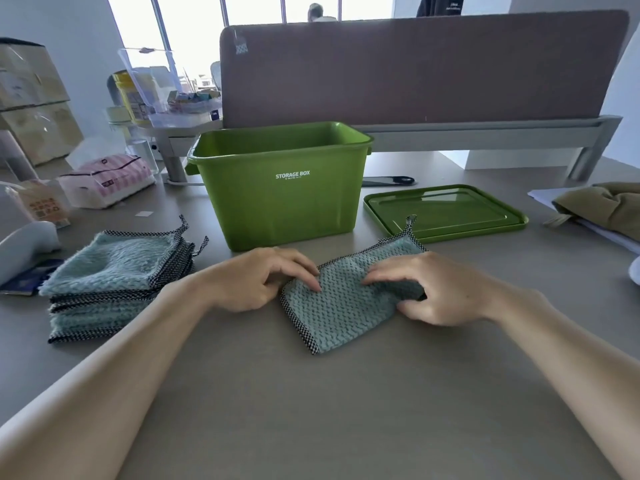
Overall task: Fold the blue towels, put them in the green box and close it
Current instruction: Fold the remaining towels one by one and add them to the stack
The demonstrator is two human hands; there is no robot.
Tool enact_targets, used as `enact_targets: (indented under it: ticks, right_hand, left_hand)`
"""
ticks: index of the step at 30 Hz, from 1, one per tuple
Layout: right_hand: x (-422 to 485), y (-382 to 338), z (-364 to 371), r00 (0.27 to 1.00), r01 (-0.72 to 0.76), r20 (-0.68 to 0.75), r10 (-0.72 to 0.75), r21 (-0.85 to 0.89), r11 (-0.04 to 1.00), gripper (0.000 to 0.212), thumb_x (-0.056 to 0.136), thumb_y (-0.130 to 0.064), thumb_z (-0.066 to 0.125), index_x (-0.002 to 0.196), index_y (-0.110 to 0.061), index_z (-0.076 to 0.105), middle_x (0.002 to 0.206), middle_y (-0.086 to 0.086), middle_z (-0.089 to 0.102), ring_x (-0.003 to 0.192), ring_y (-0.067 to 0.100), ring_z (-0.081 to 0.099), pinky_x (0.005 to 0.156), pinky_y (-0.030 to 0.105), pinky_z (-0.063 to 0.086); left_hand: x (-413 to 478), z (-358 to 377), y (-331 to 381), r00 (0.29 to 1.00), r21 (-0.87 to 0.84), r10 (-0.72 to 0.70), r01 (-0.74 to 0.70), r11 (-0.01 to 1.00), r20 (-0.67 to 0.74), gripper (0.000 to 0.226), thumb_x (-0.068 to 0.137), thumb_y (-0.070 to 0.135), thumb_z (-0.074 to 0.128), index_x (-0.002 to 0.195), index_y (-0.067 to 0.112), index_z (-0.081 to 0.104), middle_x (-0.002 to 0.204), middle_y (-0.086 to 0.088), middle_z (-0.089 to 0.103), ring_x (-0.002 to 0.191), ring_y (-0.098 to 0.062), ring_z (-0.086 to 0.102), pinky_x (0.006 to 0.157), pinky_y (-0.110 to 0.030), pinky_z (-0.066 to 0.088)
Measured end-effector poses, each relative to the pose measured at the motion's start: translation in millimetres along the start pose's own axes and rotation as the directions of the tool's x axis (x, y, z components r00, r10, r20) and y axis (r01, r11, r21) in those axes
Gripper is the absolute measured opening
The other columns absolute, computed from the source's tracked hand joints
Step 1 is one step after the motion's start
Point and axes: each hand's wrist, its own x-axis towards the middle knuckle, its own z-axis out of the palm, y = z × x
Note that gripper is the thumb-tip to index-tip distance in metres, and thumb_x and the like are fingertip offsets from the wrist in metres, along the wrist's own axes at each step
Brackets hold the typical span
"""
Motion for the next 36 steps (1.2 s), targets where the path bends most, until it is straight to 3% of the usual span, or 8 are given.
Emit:
enact_targets:
  ticks: [5, 11, 16, 19, 23, 27, 32, 36]
  right_hand:
    - [2.9, 4.1, 3.9, 0.999, -0.023, -0.038, 0.022, -0.02, 1.0, 0.058, 0.083, 0.001, 0.056, 0.131, -0.03, 0.062, 0.141, -0.014, 0.055, 0.132, -0.005, 0.042, 0.108, 0.002, 0.017]
    - [0.1, -0.9, 0.8, 0.999, 0.011, -0.045, -0.01, 0.019, 1.0, 0.059, 0.075, -0.01, 0.06, 0.131, -0.027, 0.061, 0.146, -0.012, 0.047, 0.137, 0.004, 0.04, 0.115, 0.018, 0.023]
    - [-4.1, -9.5, 0.6, 0.993, 0.101, 0.046, -0.108, 0.141, 0.985, 0.062, 0.076, -0.045, 0.081, 0.131, -0.036, 0.055, 0.138, -0.032, 0.049, 0.13, -0.012, 0.043, 0.108, 0.01, 0.029]
    - [-1.6, -10.1, 1.6, 0.999, 0.024, -0.035, -0.015, 0.283, 0.959, 0.039, 0.081, -0.033, 0.078, 0.112, -0.043, 0.057, 0.113, -0.036, 0.063, 0.109, -0.016, 0.057, 0.094, 0.006, 0.038]
    - [3.9, -10.0, 3.2, 0.995, 0.015, -0.093, 0.016, 0.322, 0.947, 0.02, 0.092, -0.023, 0.067, 0.111, -0.02, 0.072, 0.108, -0.014, 0.074, 0.101, 0.005, 0.068, 0.086, 0.02, 0.05]
    - [1.0, -13.5, 2.6, 0.995, -0.017, -0.078, 0.059, 0.453, 0.891, 0.021, 0.09, -0.021, 0.07, 0.077, -0.004, 0.068, 0.063, 0.003, 0.058, 0.06, 0.011, 0.052, 0.059, 0.027, 0.037]
    - [-2.0, -13.7, -0.9, 0.98, 0.019, -0.161, 0.115, 0.657, 0.754, 0.024, 0.08, -0.036, 0.075, 0.085, -0.013, 0.078, 0.083, 0.009, 0.075, 0.076, 0.017, 0.065, 0.072, 0.035, 0.049]
    - [1.0, -6.6, -1.0, 0.972, -0.049, -0.135, 0.194, 0.69, 0.723, 0.027, 0.08, -0.021, 0.074, 0.099, -0.003, 0.076, 0.102, 0.006, 0.077, 0.096, 0.018, 0.073, 0.087, 0.032, 0.057]
  left_hand:
    - [3.4, 3.1, 2.2, 0.998, 0.03, 0.054, -0.053, 0.998, -0.023, 0.032, 0.089, 0.006, 0.068, 0.113, 0.027, 0.074, 0.126, 0.014, 0.06, 0.119, -0.001, 0.054, 0.108, -0.017, 0.033]
    - [9.3, 18.5, 6.4, 0.974, 0.079, 0.041, -0.024, 0.997, -0.221, 0.032, 0.084, 0.048, 0.064, 0.095, 0.02, 0.075, 0.1, 0.023, 0.062, 0.101, -0.01, 0.056, 0.1, -0.045, 0.041]
    - [13.9, 21.5, 16.9, 0.929, -0.075, 0.027, -0.059, 0.995, -0.37, 0.023, 0.09, 0.041, 0.056, 0.072, 0.027, 0.06, 0.067, 0.017, 0.057, 0.07, -0.002, 0.052, 0.07, -0.018, 0.041]
    - [17.3, 23.3, 24.4, 0.923, -0.249, 0.029, -0.133, 0.959, -0.383, 0.039, 0.097, 0.04, 0.049, 0.07, 0.012, 0.051, 0.062, 0.012, 0.042, 0.059, -0.002, 0.037, 0.057, -0.017, 0.032]
    - [16.7, 23.7, 31.1, 0.959, -0.383, 0.105, -0.203, 0.901, -0.262, 0.031, 0.081, 0.04, 0.072, 0.095, 0.015, 0.061, 0.077, 0.024, 0.063, 0.069, 0.008, 0.053, 0.065, -0.009, 0.039]
    - [17.4, 28.0, 30.6, 0.959, -0.338, 0.064, -0.159, 0.928, -0.275, 0.016, 0.086, 0.03, 0.074, 0.088, 0.015, 0.068, 0.073, 0.016, 0.06, 0.066, -0.001, 0.05, 0.062, -0.022, 0.041]
    - [17.9, 28.0, 38.4, 0.932, -0.323, 0.029, -0.154, 0.934, -0.362, 0.035, 0.094, 0.034, 0.061, 0.081, 0.001, 0.061, 0.068, 0.007, 0.049, 0.062, -0.006, 0.042, 0.055, -0.027, 0.035]
    - [21.4, 31.4, 44.9, 0.922, -0.397, -0.023, -0.144, 0.906, -0.386, 0.037, 0.095, 0.033, 0.06, 0.085, -0.003, 0.057, 0.072, -0.001, 0.052, 0.064, -0.009, 0.046, 0.057, -0.029, 0.039]
